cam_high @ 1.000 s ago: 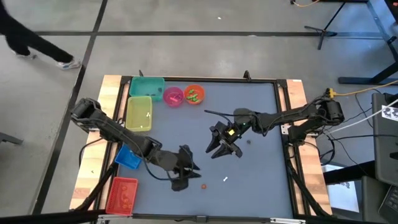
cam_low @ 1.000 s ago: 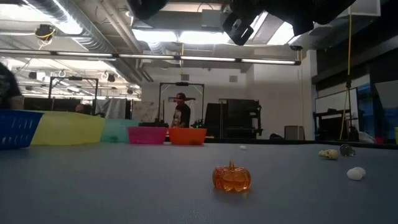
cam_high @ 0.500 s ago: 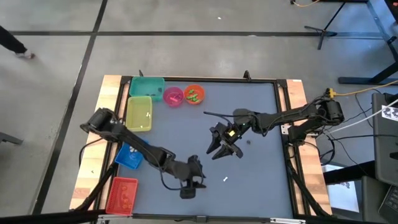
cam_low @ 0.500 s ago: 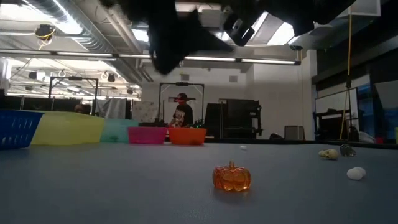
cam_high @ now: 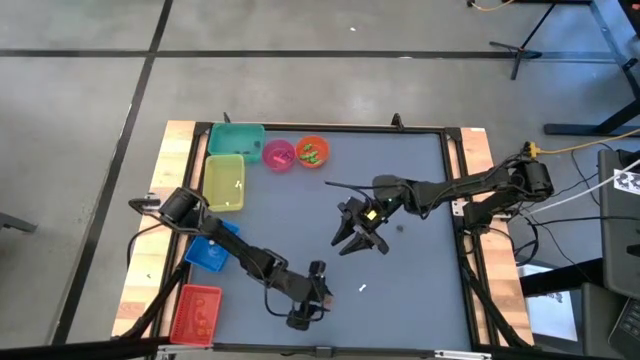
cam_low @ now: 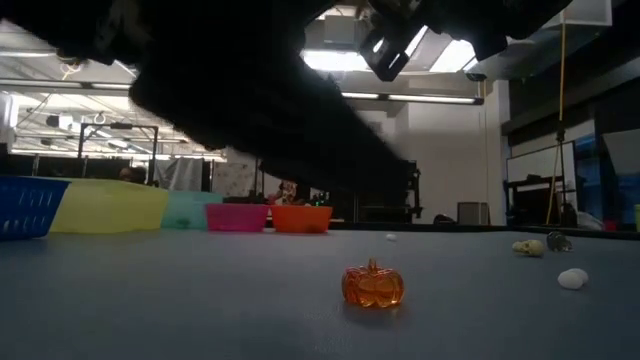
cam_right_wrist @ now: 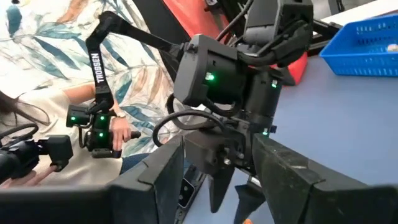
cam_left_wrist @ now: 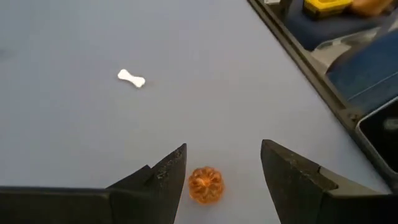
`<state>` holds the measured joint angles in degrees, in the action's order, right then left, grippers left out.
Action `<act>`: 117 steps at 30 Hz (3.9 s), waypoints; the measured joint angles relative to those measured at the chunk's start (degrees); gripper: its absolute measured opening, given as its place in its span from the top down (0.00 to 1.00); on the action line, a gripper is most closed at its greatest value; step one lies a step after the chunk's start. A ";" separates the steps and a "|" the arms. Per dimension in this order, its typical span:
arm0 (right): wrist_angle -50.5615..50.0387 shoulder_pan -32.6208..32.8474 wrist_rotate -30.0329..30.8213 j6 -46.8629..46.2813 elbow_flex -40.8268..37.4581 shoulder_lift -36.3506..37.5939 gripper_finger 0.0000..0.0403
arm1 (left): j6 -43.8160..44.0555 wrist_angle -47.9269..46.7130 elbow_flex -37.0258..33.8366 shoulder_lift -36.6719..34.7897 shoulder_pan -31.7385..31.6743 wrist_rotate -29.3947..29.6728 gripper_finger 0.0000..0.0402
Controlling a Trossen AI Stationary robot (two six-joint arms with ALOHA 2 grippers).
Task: Sort Halloween decoration
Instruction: Put the orange pumpkin toy into the red bin
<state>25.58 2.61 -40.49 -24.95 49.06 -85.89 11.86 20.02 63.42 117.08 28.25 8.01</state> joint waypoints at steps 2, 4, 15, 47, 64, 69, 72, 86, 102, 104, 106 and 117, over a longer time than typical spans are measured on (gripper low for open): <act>-0.81 0.00 0.00 0.15 0.00 0.00 0.53 | -1.93 0.01 -0.04 0.00 -0.02 0.02 0.53; -1.71 0.00 0.05 1.20 0.00 0.00 0.53 | -3.68 0.10 -0.04 0.00 -0.11 0.02 0.53; -3.52 0.00 4.02 2.97 0.00 0.00 0.53 | -4.98 -1.45 -0.04 -0.02 -0.11 0.02 0.53; -4.76 0.00 4.37 2.99 0.00 0.00 0.53 | -4.57 0.21 0.02 4.48 -0.55 -1.08 0.57; -4.78 0.00 4.35 2.99 0.00 0.00 0.53 | -4.57 0.18 0.02 4.51 -0.55 -1.33 0.69; -4.79 0.00 4.35 2.99 0.00 0.00 0.53 | -4.57 0.18 0.02 4.53 -0.55 -1.33 0.72; -4.78 0.00 4.35 2.99 0.02 0.00 0.53 | -4.57 0.18 0.02 4.55 -0.55 -1.33 0.75; -4.79 0.00 4.35 2.99 0.00 -0.02 0.53 | -4.57 0.16 0.02 4.53 -0.57 -1.29 0.77; -4.78 0.00 3.83 2.91 0.00 -0.02 0.53 | -4.49 -1.99 -0.09 -1.93 -0.66 0.67 0.77; -4.76 0.00 3.63 2.86 0.01 -0.02 0.53 | -3.57 -2.73 -0.09 -3.85 -0.62 0.44 0.77; -4.75 0.00 3.37 2.83 0.01 -0.02 0.53 | -0.94 -5.43 -0.06 -6.14 -0.36 0.31 0.77; -4.74 0.00 1.93 2.76 0.01 -0.02 0.53 | 18.71 -29.91 -0.02 -20.13 3.01 -6.69 0.77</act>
<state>20.84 2.61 -38.56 -22.19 49.07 -85.91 30.57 -9.88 63.40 96.94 31.26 1.32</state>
